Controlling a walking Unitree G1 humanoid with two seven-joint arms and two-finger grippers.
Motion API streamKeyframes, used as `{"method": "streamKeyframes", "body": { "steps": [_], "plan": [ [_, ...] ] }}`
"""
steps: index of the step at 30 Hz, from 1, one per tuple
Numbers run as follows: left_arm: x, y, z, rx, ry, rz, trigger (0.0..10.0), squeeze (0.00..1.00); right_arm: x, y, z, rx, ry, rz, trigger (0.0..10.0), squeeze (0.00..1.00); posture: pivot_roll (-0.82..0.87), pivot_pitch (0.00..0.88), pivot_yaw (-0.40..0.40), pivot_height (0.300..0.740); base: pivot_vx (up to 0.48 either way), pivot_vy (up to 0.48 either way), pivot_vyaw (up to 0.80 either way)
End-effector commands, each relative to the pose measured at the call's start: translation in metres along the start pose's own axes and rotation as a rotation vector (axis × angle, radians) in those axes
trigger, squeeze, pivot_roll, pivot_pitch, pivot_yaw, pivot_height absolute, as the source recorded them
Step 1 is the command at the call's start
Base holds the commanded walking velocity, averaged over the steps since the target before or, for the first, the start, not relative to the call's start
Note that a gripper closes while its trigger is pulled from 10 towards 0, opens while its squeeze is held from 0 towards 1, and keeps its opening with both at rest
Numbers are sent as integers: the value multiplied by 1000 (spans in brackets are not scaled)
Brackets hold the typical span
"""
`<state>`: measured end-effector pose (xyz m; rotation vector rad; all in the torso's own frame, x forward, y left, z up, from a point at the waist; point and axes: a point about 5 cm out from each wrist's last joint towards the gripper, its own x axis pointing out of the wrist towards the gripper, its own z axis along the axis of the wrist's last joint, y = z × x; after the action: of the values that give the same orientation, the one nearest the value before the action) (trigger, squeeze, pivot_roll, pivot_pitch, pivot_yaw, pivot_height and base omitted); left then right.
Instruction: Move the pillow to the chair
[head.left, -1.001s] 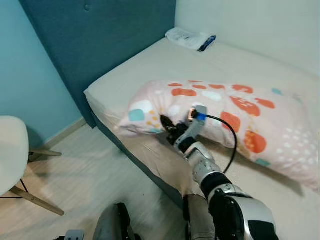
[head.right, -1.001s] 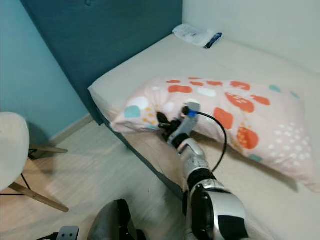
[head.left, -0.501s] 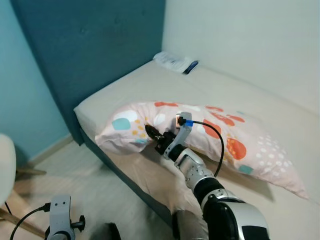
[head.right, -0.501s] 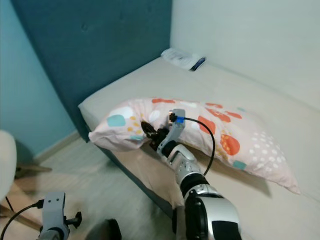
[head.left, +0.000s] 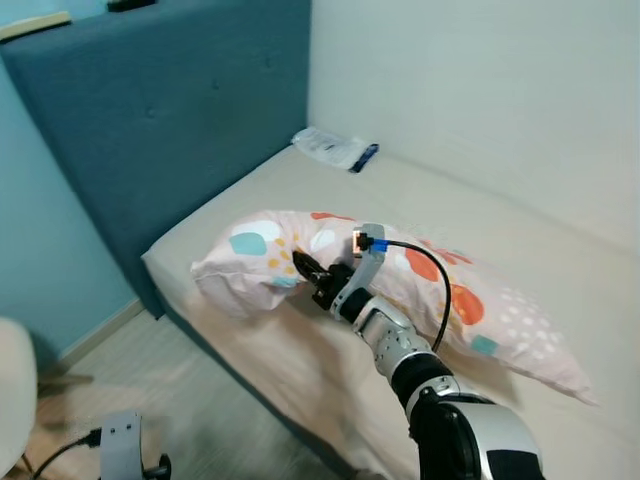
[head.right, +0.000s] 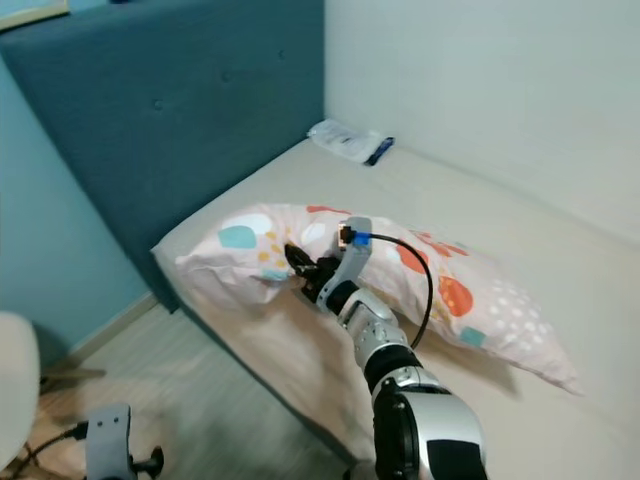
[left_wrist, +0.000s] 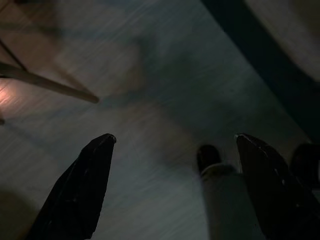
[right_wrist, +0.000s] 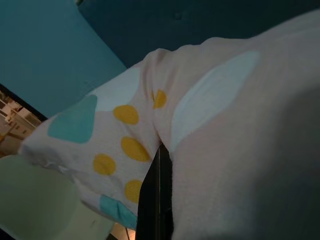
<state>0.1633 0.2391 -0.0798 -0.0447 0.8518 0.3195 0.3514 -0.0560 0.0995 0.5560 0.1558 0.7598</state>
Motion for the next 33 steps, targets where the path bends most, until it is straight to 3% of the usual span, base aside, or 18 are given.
{"method": "streamKeyframes", "body": {
  "steps": [1, 2, 3, 4, 8, 19, 27, 33],
  "plan": [
    [-5, 0, -19, 10, 75, 12, 10000, 0, 2, 6, -5, -57, 32, 35, 2549, 0, -53, 52, -38, 740, 0, 0, 0],
    [-6, -1, -24, 14, 94, 15, 10000, 0, 2, 7, -9, -66, 48, 38, 8902, 0, -53, 53, -39, 740, 0, 0, 0],
    [-7, -1, -28, 17, 106, 16, 10000, 0, 1, 7, -12, -71, 58, 40, 8902, 0, -53, 53, -39, 740, 0, 0, 0],
    [-10, -3, -37, 25, 141, 15, 10000, 0, -1, 8, -15, -70, 57, 61, 10000, 0, -55, 53, -40, 740, 0, 0, 0],
    [-13, -5, -45, 23, 172, 13, 10000, 0, -4, 7, -20, -71, 72, 62, 10000, 0, -55, 50, -41, 740, 0, 0, 0],
    [-18, -23, -57, 94, 203, -53, 10000, 0, -7, 24, -53, -160, 235, 201, 10000, 0, -51, 41, -53, 740, 0, 0, 800],
    [-16, -36, -51, 117, 182, -100, 10000, 0, 2, 41, -55, -154, 220, 289, 10000, 0, -45, 33, -52, 740, 0, 0, 800],
    [-16, -40, -51, 123, 187, -118, 10000, 0, 1, 37, -55, -170, 231, 259, 10000, 0, -47, 29, -50, 740, 0, 0, 800]
  ]
}}
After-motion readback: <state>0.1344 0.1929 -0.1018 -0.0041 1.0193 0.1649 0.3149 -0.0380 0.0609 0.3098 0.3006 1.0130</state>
